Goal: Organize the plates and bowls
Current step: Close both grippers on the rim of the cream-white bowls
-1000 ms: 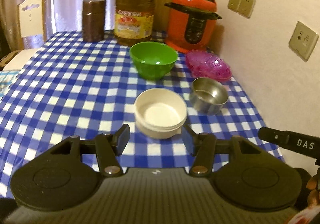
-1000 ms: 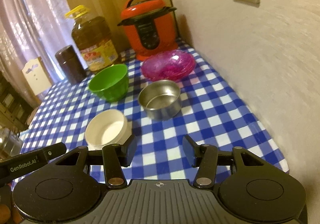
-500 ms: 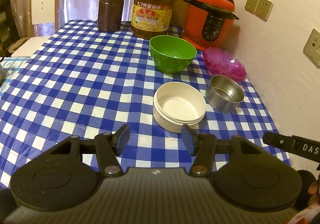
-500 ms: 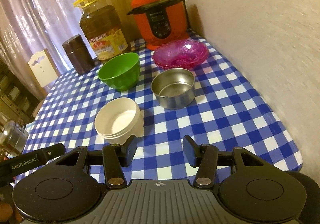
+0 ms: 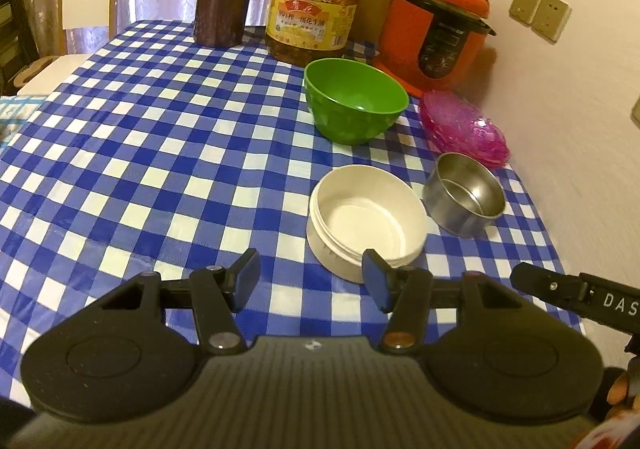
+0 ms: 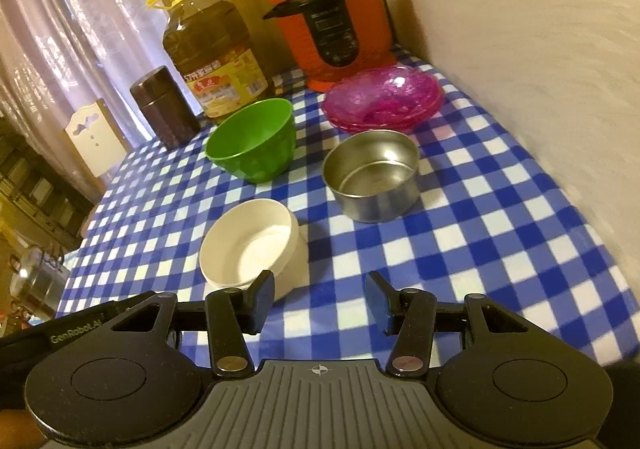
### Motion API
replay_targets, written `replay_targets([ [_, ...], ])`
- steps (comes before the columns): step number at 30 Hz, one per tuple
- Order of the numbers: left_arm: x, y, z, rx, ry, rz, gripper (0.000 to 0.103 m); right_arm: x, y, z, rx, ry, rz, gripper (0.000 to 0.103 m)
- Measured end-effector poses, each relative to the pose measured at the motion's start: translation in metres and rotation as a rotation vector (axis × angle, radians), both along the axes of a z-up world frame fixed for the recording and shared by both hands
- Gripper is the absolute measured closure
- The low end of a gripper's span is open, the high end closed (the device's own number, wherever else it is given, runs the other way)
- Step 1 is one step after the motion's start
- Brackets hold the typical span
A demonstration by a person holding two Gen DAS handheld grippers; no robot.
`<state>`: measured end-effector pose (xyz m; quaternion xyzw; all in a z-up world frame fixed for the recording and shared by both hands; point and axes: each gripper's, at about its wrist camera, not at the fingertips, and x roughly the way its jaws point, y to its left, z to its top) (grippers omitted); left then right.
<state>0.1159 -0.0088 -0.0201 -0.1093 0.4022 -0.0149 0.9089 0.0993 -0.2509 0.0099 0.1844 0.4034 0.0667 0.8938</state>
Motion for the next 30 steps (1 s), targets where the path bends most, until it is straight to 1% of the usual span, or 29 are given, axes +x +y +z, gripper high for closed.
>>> replay_targets([
  [7, 0.03, 0.005, -0.015, -0.031, 0.016, 0.008, 0.052, 0.035, 0.007, -0.019, 0.012, 0.027, 0.004, 0.052],
  [11, 0.047, 0.004, -0.025, -0.035, 0.032, 0.006, 0.059, 0.054, 0.014, -0.029, 0.021, 0.044, 0.018, 0.052],
  [16, 0.061, 0.001, -0.035, -0.034, 0.04, -0.008, 0.062, 0.072, 0.023, -0.041, 0.02, 0.062, 0.033, 0.052],
  [22, 0.075, -0.002, -0.047, -0.023, 0.06, -0.017, 0.068, 0.086, 0.026, -0.054, 0.024, 0.087, 0.035, 0.053],
  [26, 0.081, -0.003, -0.054, -0.02, 0.071, -0.021, 0.072, 0.093, 0.029, -0.059, 0.028, 0.097, 0.049, 0.062],
  [30, 0.084, -0.005, -0.059, -0.024, 0.077, -0.028, 0.078, 0.099, 0.031, -0.062, 0.03, 0.105, 0.057, 0.068],
])
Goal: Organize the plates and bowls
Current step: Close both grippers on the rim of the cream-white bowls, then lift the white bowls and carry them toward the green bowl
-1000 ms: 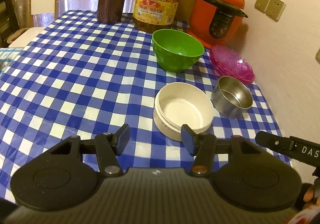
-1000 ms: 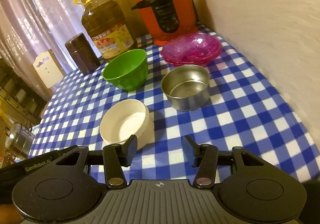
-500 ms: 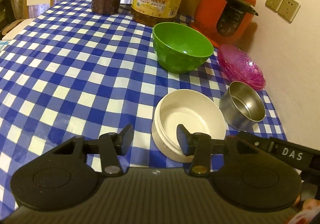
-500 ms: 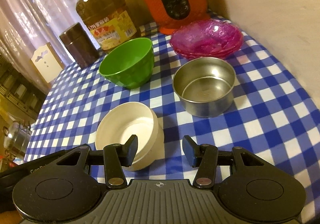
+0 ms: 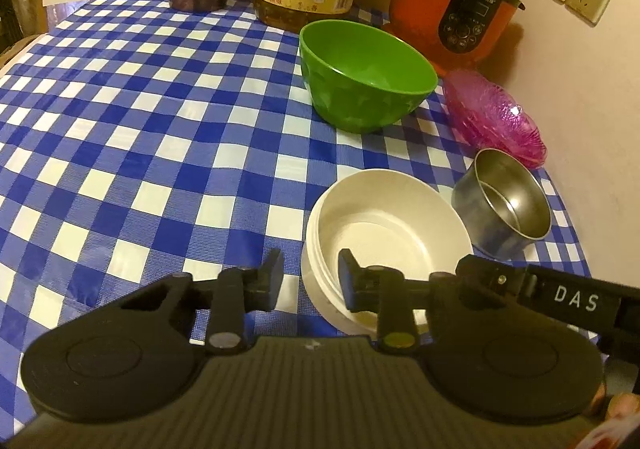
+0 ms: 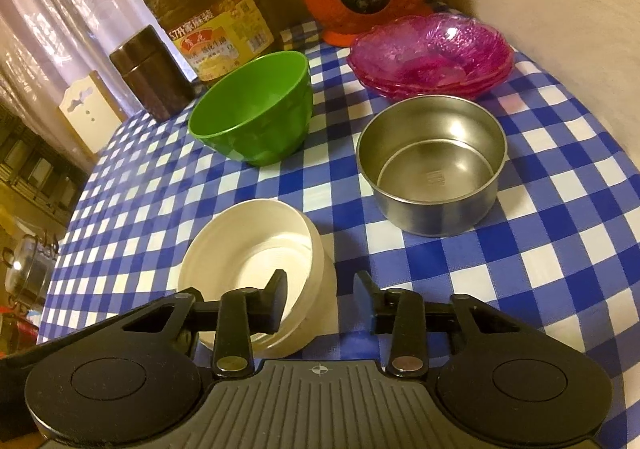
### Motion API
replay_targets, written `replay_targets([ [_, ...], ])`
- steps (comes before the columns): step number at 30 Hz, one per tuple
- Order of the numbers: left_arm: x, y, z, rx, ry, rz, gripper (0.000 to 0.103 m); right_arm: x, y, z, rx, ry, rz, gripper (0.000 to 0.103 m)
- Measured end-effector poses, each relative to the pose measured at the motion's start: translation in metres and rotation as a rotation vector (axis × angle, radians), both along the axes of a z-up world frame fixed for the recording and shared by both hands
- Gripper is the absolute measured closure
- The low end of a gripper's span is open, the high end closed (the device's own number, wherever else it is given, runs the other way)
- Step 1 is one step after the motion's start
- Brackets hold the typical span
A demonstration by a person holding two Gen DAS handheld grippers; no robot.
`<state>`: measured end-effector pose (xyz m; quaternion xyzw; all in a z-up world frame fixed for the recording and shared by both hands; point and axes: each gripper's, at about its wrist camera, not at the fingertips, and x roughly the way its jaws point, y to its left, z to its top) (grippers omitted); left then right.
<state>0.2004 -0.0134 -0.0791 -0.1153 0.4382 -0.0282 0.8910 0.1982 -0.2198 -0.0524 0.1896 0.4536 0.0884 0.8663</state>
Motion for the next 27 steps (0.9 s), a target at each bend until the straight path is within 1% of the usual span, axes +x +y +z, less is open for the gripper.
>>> replay_targets([
  [2, 0.001, 0.0, -0.001, -0.004, 0.0, -0.003, 0.08, 0.002, 0.001, -0.001, -0.001, 0.002, 0.005, 0.071],
  [6, 0.003, -0.003, -0.001, -0.01, -0.003, -0.016, 0.089, 0.004, 0.003, -0.003, -0.003, 0.005, 0.007, 0.079],
  [12, 0.003, -0.005, 0.0, -0.006, -0.004, -0.022, 0.09, 0.004, 0.005, -0.003, 0.005, 0.002, 0.018, 0.087],
  [21, 0.003, -0.003, 0.0, -0.008, 0.004, -0.025, 0.09, 0.002, 0.007, -0.003, 0.003, 0.005, 0.024, 0.089],
  [27, -0.009, 0.0, 0.008, -0.023, -0.007, -0.022, 0.091, -0.005, 0.004, 0.002, 0.019, 0.0, 0.019, 0.09],
])
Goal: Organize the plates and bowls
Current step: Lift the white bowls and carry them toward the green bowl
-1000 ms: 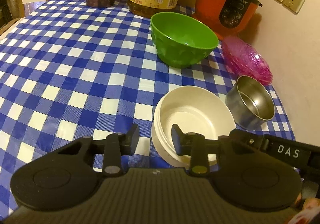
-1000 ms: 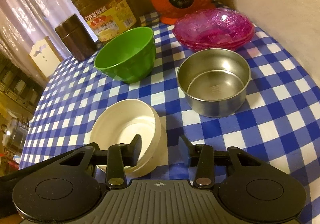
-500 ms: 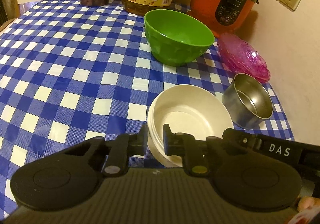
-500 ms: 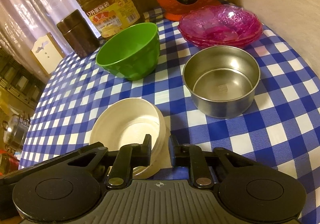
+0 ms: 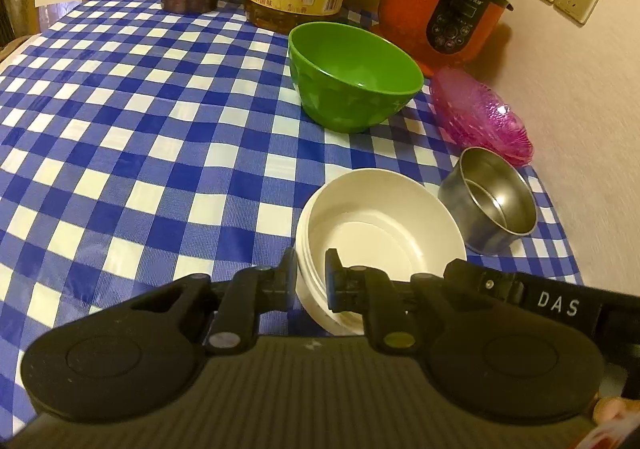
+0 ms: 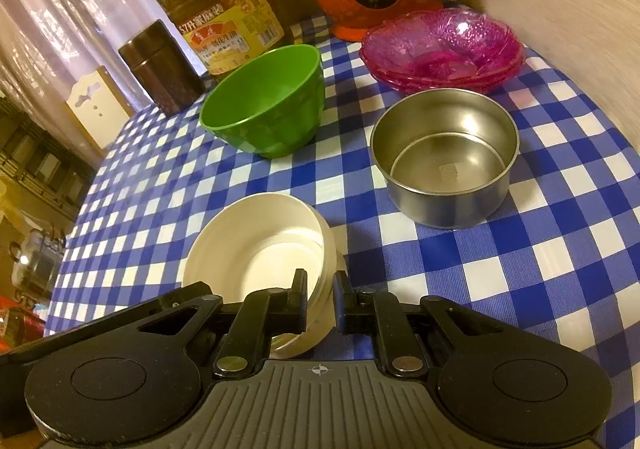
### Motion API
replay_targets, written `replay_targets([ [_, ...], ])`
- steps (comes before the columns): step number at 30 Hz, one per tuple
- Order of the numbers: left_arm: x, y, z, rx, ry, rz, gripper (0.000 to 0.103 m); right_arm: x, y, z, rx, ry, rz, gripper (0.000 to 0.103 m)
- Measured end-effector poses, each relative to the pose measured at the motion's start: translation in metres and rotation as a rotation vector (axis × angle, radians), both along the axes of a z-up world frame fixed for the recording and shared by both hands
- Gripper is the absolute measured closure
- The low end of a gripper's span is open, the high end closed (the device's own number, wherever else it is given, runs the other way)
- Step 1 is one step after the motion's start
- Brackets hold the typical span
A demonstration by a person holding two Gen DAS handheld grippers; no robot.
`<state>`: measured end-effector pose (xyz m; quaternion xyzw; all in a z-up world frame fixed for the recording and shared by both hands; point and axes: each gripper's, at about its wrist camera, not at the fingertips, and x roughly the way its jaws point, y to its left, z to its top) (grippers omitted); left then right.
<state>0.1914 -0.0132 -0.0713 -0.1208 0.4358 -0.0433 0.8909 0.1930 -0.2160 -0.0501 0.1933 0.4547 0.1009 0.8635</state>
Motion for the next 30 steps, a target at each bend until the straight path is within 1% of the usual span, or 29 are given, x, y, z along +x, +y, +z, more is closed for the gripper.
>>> replay_targets([
  [8, -0.019, 0.003, 0.018, -0.031, -0.025, 0.013, 0.09, -0.015, -0.004, 0.02, 0.022, -0.023, -0.009, 0.091],
  [16, -0.03, 0.001, 0.044, -0.041, -0.064, 0.001, 0.091, -0.028, -0.007, 0.042, 0.023, -0.055, -0.015, 0.091],
  [23, -0.028, -0.003, 0.068, -0.042, -0.101, -0.014, 0.091, -0.032, -0.012, 0.062, 0.031, -0.084, -0.028, 0.091],
  [30, -0.02, -0.007, 0.085, -0.053, -0.123, -0.017, 0.091, -0.024, -0.018, 0.08, 0.038, -0.109, -0.043, 0.091],
])
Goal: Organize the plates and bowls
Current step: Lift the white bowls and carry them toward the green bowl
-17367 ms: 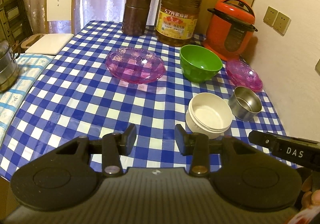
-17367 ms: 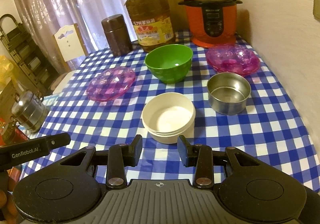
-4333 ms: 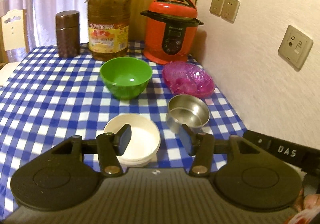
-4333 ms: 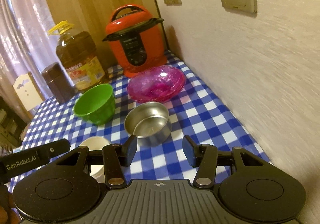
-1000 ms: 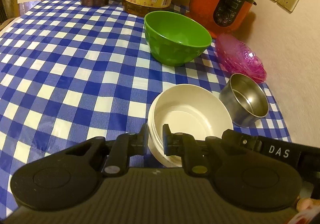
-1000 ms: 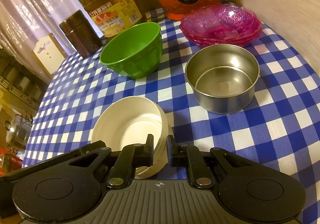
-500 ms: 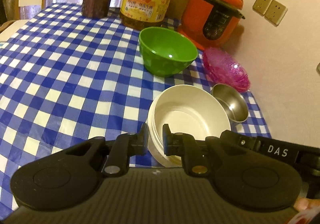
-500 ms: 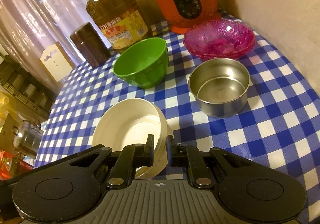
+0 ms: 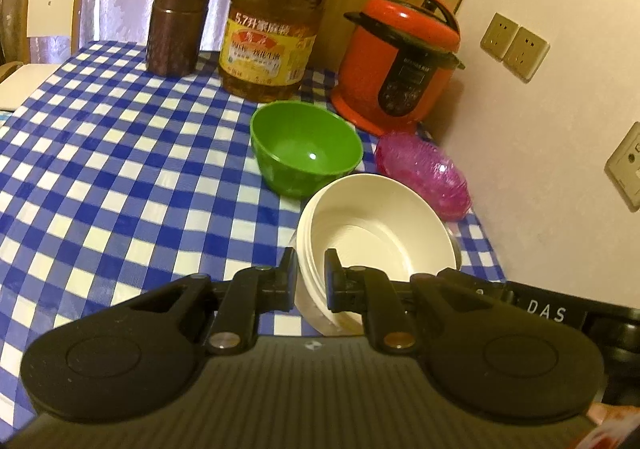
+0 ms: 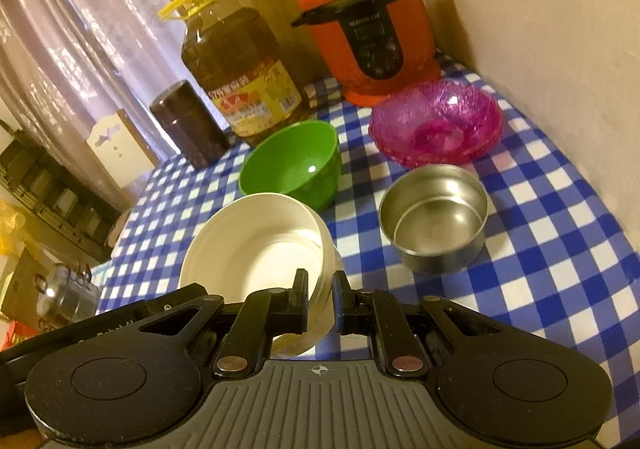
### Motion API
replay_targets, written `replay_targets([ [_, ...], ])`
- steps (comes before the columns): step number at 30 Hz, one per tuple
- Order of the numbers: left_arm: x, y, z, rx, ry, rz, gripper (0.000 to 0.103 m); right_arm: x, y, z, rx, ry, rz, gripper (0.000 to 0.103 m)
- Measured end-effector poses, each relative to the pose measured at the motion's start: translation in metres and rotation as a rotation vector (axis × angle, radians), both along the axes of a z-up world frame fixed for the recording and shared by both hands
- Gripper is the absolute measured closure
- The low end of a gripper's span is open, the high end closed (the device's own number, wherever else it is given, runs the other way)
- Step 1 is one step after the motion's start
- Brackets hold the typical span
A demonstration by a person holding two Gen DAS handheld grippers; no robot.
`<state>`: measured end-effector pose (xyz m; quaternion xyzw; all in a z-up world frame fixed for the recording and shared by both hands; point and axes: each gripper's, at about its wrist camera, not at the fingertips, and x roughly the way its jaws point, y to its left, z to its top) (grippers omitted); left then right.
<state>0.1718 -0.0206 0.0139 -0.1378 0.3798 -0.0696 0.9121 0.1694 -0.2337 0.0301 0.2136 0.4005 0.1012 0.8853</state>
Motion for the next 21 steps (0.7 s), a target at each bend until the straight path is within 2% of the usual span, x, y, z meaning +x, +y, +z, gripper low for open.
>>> replay_targets([
  [12, 0.034, -0.001, 0.019, -0.009, -0.029, -0.009, 0.091, 0.03, -0.006, 0.018, 0.009, -0.03, -0.002, 0.091],
  [21, 0.076, 0.005, 0.017, -0.033, -0.041, 0.0, 0.091, 0.073, -0.004, 0.021, 0.008, -0.048, 0.004, 0.091],
])
